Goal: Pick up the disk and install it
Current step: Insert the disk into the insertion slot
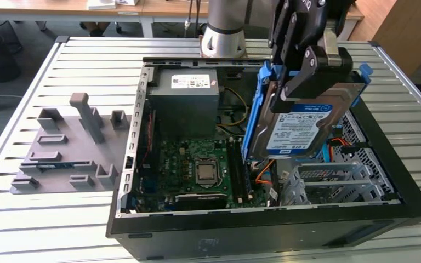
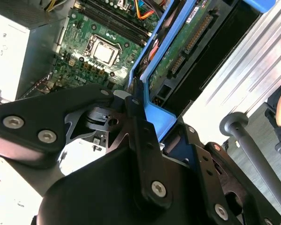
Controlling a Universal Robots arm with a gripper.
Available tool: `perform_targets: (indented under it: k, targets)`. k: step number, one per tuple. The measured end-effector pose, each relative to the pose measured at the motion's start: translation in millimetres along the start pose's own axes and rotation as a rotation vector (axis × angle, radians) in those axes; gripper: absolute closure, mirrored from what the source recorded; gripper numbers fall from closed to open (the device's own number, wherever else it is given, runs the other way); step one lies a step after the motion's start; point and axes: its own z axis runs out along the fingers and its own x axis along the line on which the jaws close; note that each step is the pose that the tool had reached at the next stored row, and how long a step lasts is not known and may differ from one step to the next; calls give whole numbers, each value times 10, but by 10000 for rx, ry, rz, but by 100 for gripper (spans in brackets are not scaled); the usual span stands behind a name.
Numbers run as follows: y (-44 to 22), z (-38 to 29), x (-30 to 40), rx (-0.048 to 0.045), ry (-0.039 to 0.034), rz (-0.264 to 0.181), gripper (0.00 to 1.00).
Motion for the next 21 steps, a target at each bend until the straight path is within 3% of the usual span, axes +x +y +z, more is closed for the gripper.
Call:
perform_targets:
  k: [4,14,21]
  targets:
    - [-21,15,52,0,0,0,64]
    - [-177,53,79,0,0,0,64]
    - [-240,65,108,0,1,0,64]
